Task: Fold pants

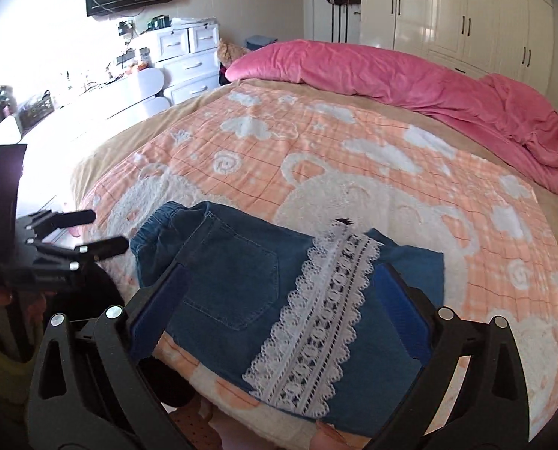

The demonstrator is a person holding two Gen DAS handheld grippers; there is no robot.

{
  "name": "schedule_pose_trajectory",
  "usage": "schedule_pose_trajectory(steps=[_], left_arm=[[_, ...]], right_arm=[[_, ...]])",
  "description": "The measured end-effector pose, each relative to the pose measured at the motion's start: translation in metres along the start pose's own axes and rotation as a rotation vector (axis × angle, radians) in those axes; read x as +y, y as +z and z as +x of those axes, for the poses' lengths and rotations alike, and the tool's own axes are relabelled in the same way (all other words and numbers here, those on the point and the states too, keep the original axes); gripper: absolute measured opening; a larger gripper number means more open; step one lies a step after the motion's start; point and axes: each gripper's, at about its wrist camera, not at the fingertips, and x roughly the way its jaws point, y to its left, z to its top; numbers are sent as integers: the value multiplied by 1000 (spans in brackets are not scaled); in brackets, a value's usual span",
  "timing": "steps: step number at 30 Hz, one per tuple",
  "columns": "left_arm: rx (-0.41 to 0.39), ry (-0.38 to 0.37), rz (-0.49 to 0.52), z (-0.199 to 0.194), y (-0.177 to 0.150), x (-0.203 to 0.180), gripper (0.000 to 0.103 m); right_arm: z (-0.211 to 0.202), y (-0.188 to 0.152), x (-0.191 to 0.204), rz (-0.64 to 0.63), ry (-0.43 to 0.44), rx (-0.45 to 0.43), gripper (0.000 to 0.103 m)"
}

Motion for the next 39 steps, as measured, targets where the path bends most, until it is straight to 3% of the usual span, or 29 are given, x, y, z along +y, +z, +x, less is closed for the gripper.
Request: schedule_pose_trajectory(steps=[4,7,12,15,17,22,24,25,27,29,32,34,39], left_arm=[[36,-27,-23,16,-7,3,97],[60,-139,-112,31,-11,11,97],[96,-174,-164,49,-18,16,94],[92,-214,-183,53,-19,16,76],[98,-248,-196,58,-21,15,73],[94,-291,-263,65,-23,24,53],[102,-294,-264,68,-24,24,53],[100,-289,-260,68,-24,23,53],[98,-274,-244,68,-24,19,53],[101,-273,-252,70,-24,19,53],[90,-288,-255,69,-24,20,56],[79,-299,-246,68,-23,17,64],[35,-359,-234,63,-19,10,77]], right_arm=[[27,14,8,-14,57,45,93],[50,27,18,-30,146,70,93],[87,52,46,-135,267,105,93],[111,63,61,-203,308,154,93],[128,66,68,-224,323,193,93],[165,65,79,-210,405,284,93],[181,63,85,-219,391,319,93],[189,61,88,-220,400,346,91],[199,53,90,-217,435,401,55],[202,45,95,-226,439,407,43],[187,45,91,-222,468,357,34],[175,49,80,-199,496,320,29],[137,53,42,-105,590,216,27]])
